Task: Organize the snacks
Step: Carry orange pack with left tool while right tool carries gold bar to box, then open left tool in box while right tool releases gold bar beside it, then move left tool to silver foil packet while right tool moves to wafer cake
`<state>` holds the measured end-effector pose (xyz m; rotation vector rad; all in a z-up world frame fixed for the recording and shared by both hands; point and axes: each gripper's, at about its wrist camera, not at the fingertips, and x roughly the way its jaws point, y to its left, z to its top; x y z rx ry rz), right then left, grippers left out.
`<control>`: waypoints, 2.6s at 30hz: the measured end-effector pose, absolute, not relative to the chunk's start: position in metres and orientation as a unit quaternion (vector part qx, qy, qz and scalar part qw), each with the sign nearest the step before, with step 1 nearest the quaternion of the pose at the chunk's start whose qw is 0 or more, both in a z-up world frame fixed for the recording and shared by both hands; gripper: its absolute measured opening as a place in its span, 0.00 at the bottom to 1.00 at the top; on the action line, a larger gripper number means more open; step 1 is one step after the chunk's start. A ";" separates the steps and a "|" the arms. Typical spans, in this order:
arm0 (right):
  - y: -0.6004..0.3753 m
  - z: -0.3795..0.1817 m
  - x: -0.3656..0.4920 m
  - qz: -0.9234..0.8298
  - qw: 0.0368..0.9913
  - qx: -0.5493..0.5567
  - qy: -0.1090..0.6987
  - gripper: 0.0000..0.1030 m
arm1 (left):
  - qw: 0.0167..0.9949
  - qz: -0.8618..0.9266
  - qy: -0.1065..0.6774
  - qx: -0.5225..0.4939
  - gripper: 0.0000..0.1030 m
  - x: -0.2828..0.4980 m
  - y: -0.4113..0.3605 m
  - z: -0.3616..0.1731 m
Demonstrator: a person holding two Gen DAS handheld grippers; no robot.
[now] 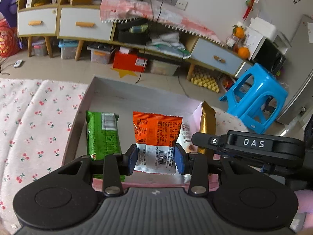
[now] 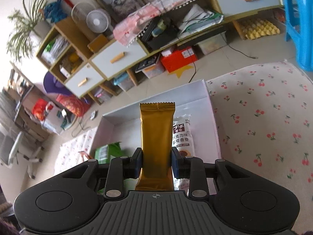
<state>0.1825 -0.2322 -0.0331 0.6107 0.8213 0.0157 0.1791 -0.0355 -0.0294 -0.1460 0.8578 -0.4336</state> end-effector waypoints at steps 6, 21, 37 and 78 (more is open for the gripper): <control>-0.227 -0.041 0.194 0.023 0.868 0.288 0.404 0.29 | 0.875 -0.197 0.437 -0.066 0.36 0.184 -0.037 -0.039; -0.233 -0.037 0.188 0.010 0.862 0.298 0.411 0.48 | 0.879 -0.187 0.434 -0.063 0.60 0.174 -0.032 -0.033; -0.232 -0.007 0.142 0.000 0.869 0.267 0.417 0.74 | 0.886 -0.205 0.415 -0.027 0.88 0.140 -0.026 -0.009; -0.127 -0.055 0.004 0.093 0.868 0.009 0.488 0.82 | 0.900 -0.076 0.425 -0.058 0.90 0.003 0.068 -0.070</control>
